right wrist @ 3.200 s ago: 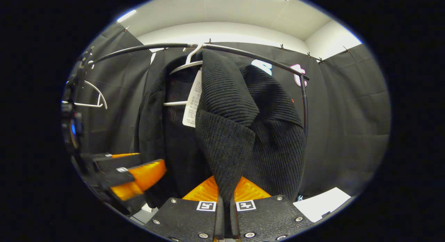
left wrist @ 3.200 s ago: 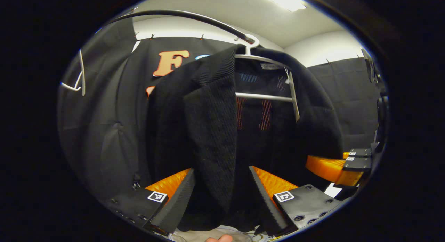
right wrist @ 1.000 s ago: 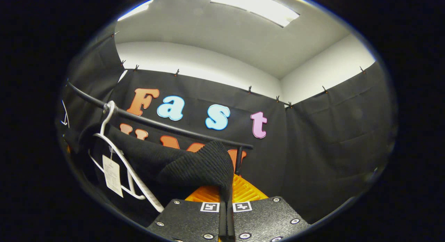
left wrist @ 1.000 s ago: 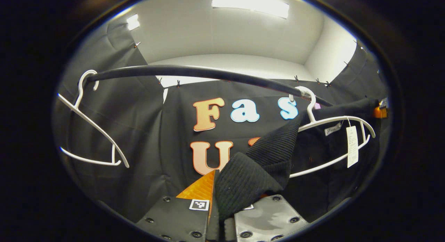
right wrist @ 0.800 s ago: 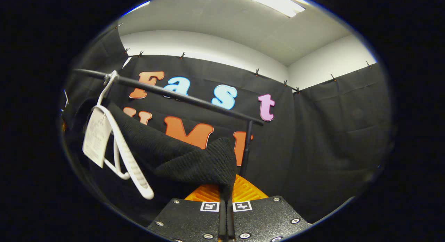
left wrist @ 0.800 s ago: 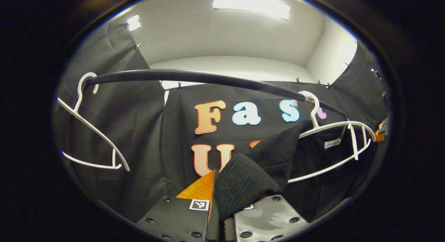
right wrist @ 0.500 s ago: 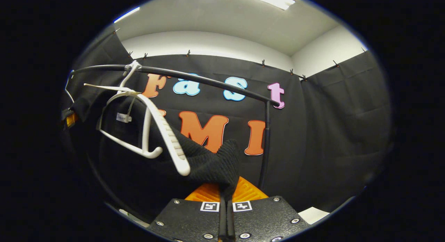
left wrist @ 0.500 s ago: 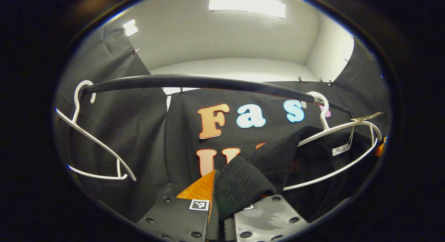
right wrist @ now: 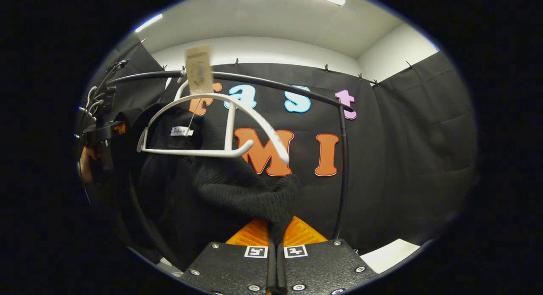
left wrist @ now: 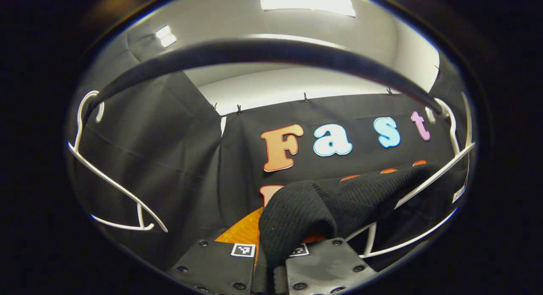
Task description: Grasp the clothes on the hanger with both hands and then place them into the laundry hamper below.
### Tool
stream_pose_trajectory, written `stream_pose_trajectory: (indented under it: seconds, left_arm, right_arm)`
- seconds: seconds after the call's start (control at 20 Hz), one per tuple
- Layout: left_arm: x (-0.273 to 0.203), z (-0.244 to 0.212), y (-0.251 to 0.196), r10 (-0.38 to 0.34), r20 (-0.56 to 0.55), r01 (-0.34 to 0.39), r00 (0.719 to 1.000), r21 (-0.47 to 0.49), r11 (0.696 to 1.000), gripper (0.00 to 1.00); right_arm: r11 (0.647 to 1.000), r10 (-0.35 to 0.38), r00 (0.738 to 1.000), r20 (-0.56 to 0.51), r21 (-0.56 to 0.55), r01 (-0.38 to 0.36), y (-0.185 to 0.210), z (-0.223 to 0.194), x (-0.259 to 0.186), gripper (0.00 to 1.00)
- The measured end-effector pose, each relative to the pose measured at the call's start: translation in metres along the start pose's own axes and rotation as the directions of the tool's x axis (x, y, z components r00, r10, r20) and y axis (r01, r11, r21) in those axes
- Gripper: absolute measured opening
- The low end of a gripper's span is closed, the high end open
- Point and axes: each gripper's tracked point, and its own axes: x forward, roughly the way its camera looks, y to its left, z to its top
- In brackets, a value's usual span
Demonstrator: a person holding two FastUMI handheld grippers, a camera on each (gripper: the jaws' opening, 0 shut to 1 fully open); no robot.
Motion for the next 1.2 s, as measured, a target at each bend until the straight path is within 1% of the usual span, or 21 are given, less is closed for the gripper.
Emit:
stream_pose_trajectory:
  seconds: [0.05,0.15,0.3,0.45,0.65,0.9,1.0,1.2]
  left_arm:
    - [0.008,-0.014,0.002,0.002,-0.027,-0.002,1.0,0.008,1.0,0.14]
    - [0.013,-0.034,0.007,0.002,-0.058,-0.003,0.998,-0.02,1.0,0.14]
    - [0.012,-0.057,0.025,0.004,-0.093,-0.005,0.996,-0.014,1.0,0.14]
    - [-0.006,-0.069,0.028,-0.004,-0.129,0.005,0.992,0.007,1.0,0.14]
    - [-0.03,-0.087,0.047,0.006,-0.173,0.002,0.985,0.044,0.999,0.14]
    - [-0.064,-0.092,0.054,-0.007,-0.214,0.016,0.977,0.039,0.999,0.14]
    - [-0.079,-0.088,0.055,-0.013,-0.22,0.018,0.975,0.021,1.0,0.14]
    - [-0.112,-0.081,0.055,-0.028,-0.23,0.024,0.973,-0.021,0.999,0.14]
  right_arm:
    - [1.0,0.0,1.0,-0.016,-0.004,0.0,0.001,-0.009,0.0,0.0]
    - [1.0,0.008,1.0,-0.025,0.007,-0.008,0.005,-0.019,0.002,0.0]
    - [0.999,0.041,0.999,-0.036,0.025,-0.04,0.021,-0.024,-0.005,0.0]
    - [0.997,0.075,0.996,-0.057,-0.008,-0.075,0.038,-0.039,-0.011,0.0]
    - [0.992,0.126,0.988,-0.087,0.01,-0.126,0.067,-0.054,-0.023,0.0]
    - [0.983,0.183,0.977,-0.107,0.02,-0.182,0.088,-0.066,-0.031,0.0]
    - [0.978,0.21,0.973,-0.1,0.034,-0.208,0.099,-0.059,-0.042,0.0]
    - [0.964,0.265,0.962,-0.074,0.042,-0.262,0.122,-0.043,-0.044,0.0]
